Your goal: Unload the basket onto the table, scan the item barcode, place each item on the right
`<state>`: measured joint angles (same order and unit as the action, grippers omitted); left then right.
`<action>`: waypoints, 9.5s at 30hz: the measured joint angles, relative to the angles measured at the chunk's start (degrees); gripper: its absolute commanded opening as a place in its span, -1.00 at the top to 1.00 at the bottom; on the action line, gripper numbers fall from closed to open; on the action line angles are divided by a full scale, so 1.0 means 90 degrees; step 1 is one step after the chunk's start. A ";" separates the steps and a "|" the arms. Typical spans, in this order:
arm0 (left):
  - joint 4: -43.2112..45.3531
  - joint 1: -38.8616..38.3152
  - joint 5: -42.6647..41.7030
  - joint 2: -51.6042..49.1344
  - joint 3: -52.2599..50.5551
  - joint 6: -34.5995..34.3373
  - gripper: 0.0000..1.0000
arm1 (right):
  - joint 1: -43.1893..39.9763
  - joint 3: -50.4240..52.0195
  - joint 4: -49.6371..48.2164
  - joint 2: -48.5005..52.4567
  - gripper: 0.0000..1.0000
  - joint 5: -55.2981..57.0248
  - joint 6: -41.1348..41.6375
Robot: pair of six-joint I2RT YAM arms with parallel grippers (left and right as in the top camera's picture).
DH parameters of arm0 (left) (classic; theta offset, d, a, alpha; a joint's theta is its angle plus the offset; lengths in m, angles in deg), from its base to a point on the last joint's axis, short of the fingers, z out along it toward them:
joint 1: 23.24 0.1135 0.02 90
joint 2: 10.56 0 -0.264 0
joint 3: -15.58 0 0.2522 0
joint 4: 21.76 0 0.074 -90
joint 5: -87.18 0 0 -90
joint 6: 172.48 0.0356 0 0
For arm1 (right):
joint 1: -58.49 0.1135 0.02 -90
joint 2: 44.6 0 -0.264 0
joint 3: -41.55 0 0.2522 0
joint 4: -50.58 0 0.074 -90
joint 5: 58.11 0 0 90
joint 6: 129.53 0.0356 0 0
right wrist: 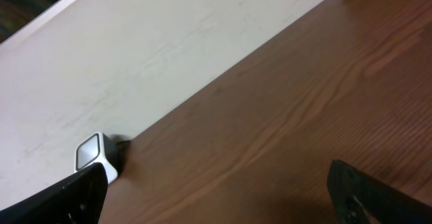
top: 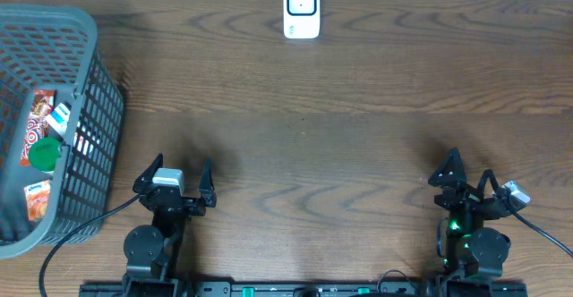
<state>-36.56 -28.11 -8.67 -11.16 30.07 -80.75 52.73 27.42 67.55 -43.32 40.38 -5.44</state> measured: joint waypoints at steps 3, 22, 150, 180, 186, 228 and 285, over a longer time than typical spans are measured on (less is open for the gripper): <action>0.0000 0.0000 -0.0002 0.0000 0.0000 0.0000 -0.82 | 0.0000 0.0000 0.0002 0.0000 -0.99 0.0000 0.0002; 0.0000 0.0000 0.0000 0.0000 0.0000 0.0000 -0.82 | 0.0000 0.0000 0.0000 0.0000 -0.99 0.0000 0.0000; -0.6159 0.5251 0.0410 -1.1769 0.9731 -0.3225 -0.83 | 0.0000 0.0000 0.0002 0.0036 -0.99 -0.0015 -0.0002; -0.6171 0.5095 0.0437 -1.1718 0.9588 -0.3242 -0.83 | 0.0000 0.0000 0.0002 0.0036 -0.98 -0.0015 -0.0002; -0.6305 0.5311 0.0505 -1.1489 0.9588 -0.3344 -0.83 | 0.0000 0.0000 0.0002 0.0036 -0.99 -0.0015 0.0000; -0.5853 0.5360 0.0833 -1.2478 0.9588 -0.3536 -0.15 | 0.0000 0.0000 0.0002 0.0036 -0.99 -0.0015 0.0000; -0.6266 -0.1984 -0.0476 -1.2534 1.0761 -0.2001 -0.25 | 0.0000 0.0000 0.0002 0.0036 -0.98 -0.0015 0.0000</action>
<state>-92.95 -45.96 -12.95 -123.97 126.92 -98.76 52.73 27.42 67.57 -42.99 40.25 -5.44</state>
